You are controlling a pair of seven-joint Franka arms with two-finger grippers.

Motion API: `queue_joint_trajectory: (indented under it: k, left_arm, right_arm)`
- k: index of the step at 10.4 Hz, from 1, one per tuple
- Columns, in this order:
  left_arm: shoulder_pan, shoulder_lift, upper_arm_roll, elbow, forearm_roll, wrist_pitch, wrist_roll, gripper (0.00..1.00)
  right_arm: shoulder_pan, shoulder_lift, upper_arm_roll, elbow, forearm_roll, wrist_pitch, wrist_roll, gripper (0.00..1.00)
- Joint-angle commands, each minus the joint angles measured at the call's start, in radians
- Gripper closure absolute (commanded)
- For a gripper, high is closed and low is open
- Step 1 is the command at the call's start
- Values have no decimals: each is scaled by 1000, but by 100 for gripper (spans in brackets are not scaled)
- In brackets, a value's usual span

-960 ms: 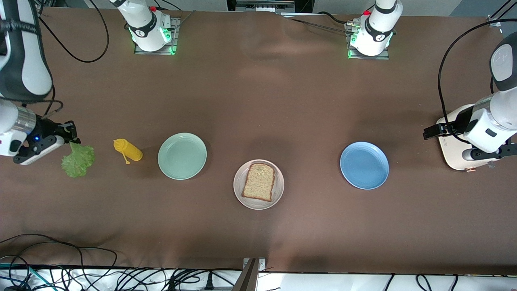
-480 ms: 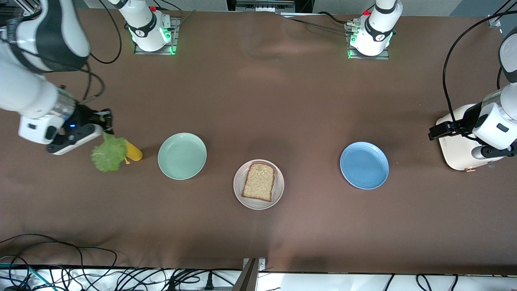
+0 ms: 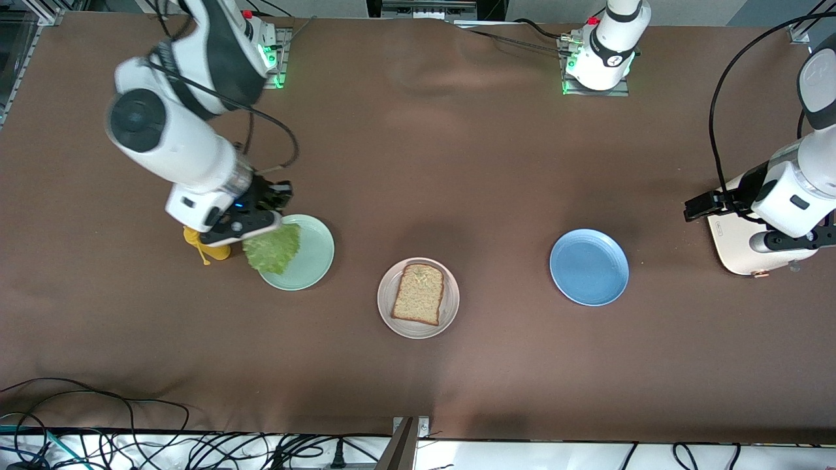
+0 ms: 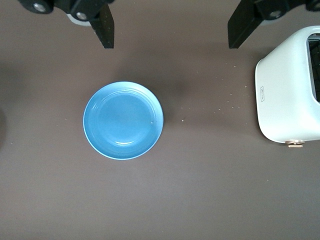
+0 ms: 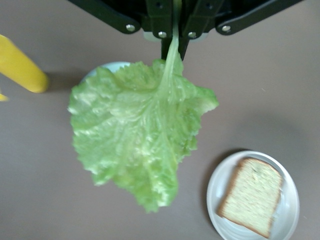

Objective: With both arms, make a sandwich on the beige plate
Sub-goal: 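Carry the lettuce leaf over the beige plate with the right gripper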

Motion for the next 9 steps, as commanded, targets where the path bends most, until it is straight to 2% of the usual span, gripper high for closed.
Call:
queue_joint_trajectory:
  k: [1,3,5,7,9]
  left_arm:
    - [-2,-8,-7,36,25,-21,5,0]
    - [-2,-8,-3,37,25,-21,5,0]
    - [-2,-8,-3,37,27,-21,7,0]
    - [-2,-8,-3,37,27,-21,7,0]
    - [-2,-8,-4,37,25,-21,7,0]
  right_arm:
    - [113,141,-18,162,7,-4,161,100]
    - [153,255,-16,271,8,19,213,100]
    - [198,370,-16,352,1,144,339,100]
    - [230,471,-19,379,-2,323,404,100]
    - [267,540,-56,380,-12,456,405,100]
